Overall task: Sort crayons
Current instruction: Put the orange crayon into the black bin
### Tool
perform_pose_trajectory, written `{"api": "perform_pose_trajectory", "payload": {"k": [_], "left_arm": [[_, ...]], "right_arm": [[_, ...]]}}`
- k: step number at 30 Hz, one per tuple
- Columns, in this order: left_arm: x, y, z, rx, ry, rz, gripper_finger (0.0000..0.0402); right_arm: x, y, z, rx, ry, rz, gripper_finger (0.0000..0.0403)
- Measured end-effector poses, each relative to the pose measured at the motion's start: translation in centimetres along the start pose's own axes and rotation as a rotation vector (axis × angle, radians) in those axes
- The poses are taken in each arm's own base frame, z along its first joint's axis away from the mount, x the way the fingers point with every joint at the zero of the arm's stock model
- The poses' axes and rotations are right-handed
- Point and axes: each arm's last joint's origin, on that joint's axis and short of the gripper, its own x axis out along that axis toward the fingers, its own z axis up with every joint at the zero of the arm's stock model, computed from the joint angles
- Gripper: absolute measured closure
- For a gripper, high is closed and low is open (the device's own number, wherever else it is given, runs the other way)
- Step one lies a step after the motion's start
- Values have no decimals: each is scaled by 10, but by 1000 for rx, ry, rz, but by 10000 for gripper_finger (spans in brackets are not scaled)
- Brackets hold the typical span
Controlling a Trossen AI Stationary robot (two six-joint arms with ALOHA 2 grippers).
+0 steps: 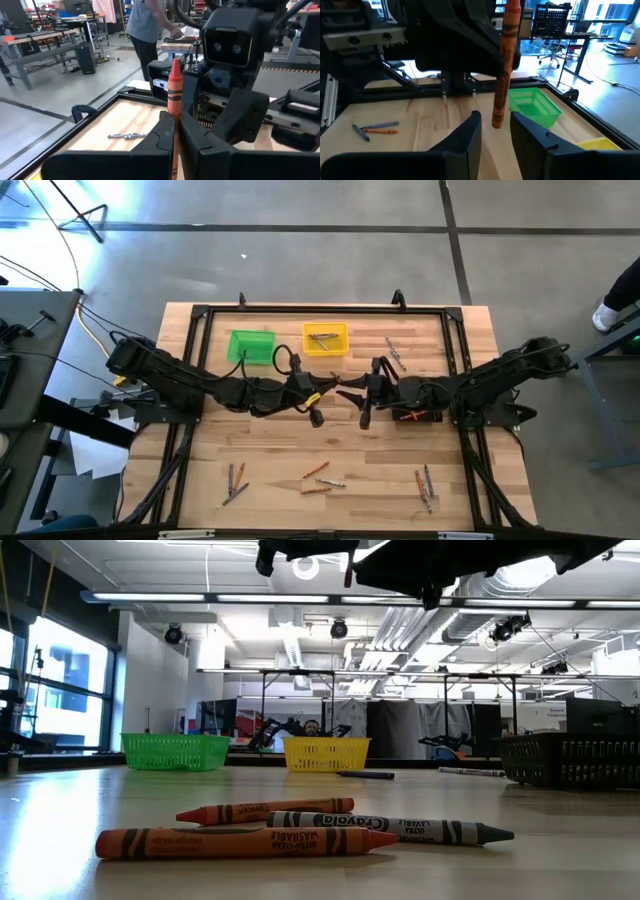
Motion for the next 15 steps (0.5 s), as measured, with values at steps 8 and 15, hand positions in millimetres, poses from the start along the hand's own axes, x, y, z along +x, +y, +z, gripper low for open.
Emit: {"api": "perform_pose_trajectory", "payload": {"k": [8, 15], "left_arm": [[2, -1, 3, -18, -35, -63, 402], [1, -2, 5, -16, -49, -103, 402]], "right_arm": [[0, 0, 2, 8, -23, 2, 306], [0, 0, 6, 22, -63, 4, 306]]}}
